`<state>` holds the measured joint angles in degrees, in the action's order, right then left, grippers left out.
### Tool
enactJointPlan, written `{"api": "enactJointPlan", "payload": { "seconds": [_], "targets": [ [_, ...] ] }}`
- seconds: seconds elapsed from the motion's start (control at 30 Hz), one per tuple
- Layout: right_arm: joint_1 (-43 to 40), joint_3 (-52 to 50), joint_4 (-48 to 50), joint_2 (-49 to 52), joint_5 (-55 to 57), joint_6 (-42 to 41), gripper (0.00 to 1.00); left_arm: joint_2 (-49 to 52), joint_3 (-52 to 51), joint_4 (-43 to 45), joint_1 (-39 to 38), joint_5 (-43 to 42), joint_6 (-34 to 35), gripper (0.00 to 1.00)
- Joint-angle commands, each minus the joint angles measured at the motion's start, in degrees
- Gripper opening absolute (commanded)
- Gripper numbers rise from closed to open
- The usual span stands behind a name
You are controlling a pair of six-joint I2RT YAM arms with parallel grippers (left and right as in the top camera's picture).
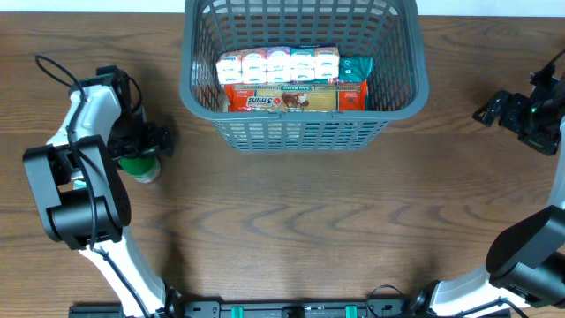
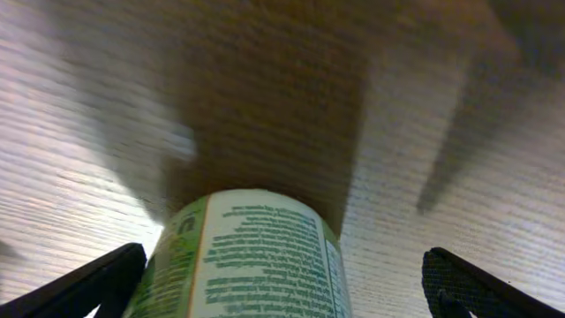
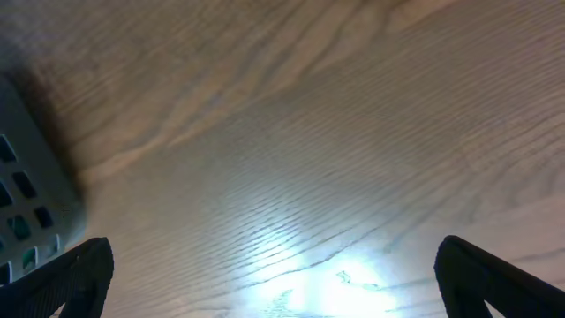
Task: Pack container
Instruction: 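Lower the left gripper around the green-lidded jar and close on it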
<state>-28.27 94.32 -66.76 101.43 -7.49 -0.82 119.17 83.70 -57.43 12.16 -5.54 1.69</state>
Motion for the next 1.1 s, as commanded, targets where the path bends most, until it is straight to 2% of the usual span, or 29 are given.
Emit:
{"api": "enactJointPlan", "payload": {
  "seconds": [0.0,0.23,0.63,0.73,1.07],
  "targets": [
    [-0.2,-0.1,-0.4,0.0,0.6,1.2,0.99,0.9,-2.8,-0.5,0.1,0.0,0.3,0.99],
    [-0.2,-0.1,-0.9,0.0,0.6,1.3,0.99,0.9,-5.9,-0.2,0.1,0.0,0.3,0.99],
    [-0.2,-0.1,-1.6,0.0,0.6,1.3,0.99,0.3,-5.7,-0.1,0.1,0.0,-1.1,0.99],
    [-0.2,-0.1,-1.6,0.0,0.6,1.3,0.99,-1.5,-5.7,-0.1,0.1,0.2,-2.3,0.96],
    [-0.2,-0.1,-1.6,0.0,0.6,1.3,0.99,-12.3,-5.7,-2.7,0.1,3.7,-1.8,0.96]
  ]
}}
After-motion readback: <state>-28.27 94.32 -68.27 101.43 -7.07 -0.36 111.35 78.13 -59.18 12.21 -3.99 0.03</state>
